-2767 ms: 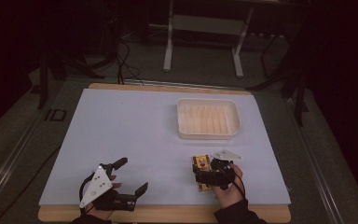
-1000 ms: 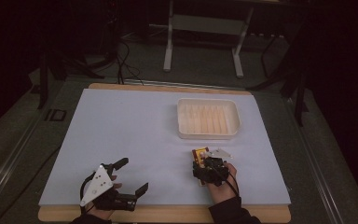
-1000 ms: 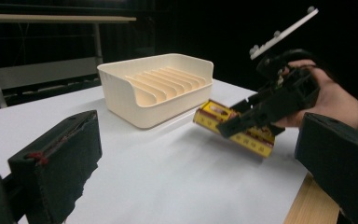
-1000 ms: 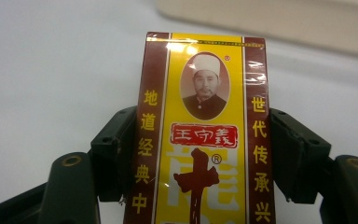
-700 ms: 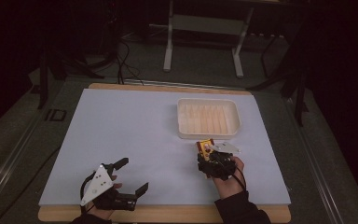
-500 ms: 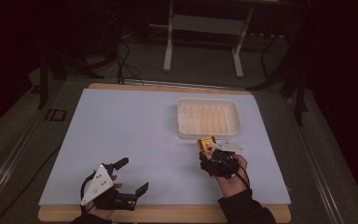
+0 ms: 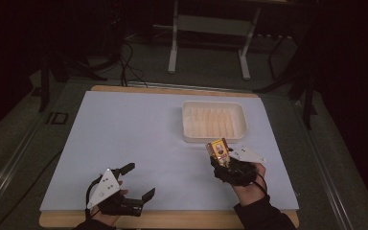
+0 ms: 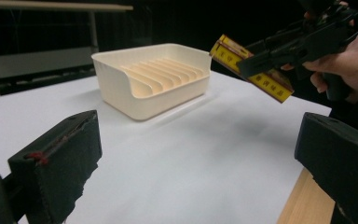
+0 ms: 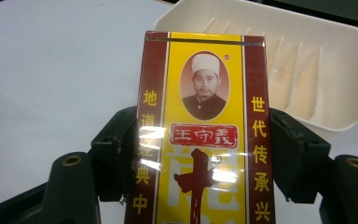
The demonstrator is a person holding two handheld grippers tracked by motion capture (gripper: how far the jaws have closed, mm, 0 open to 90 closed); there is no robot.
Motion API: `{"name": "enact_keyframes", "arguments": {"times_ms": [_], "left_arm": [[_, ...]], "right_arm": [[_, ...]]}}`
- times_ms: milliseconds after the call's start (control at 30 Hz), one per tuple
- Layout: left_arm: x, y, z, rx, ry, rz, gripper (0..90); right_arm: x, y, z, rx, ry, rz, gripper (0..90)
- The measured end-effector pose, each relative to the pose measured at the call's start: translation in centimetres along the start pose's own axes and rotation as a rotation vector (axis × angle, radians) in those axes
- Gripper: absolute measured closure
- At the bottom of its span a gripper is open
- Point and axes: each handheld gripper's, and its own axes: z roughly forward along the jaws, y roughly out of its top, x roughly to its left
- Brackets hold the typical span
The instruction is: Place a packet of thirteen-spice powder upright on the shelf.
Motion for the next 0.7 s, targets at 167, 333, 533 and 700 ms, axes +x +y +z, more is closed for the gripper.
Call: {"name": "enact_keyframes", "arguments": {"times_ms": [167,333,533,700], "left_arm": [[-0.8,0.5,0.9,0.046,-0.011,-0.028,1.4],[-1.6,1.6,1.5,0.075,-0.008,-0.046,1.4],[-2.3,3.2,2.7,0.087,-0.024,-0.064,1.4],[-3.0,4.5,4.4,0.081,-0.051,-0.055,1.4]], "right_arm": [[-0.4,-0.2,-1.4,-0.044,0.002,-0.017,32.0],[-1.0,0.0,-2.8,-0.102,0.009,-0.033,32.0],[-1.6,-0.3,-4.1,-0.142,0.052,-0.061,32.0],[-1.9,-0.9,-5.2,-0.2,0.095,-0.095,32.0]]}}
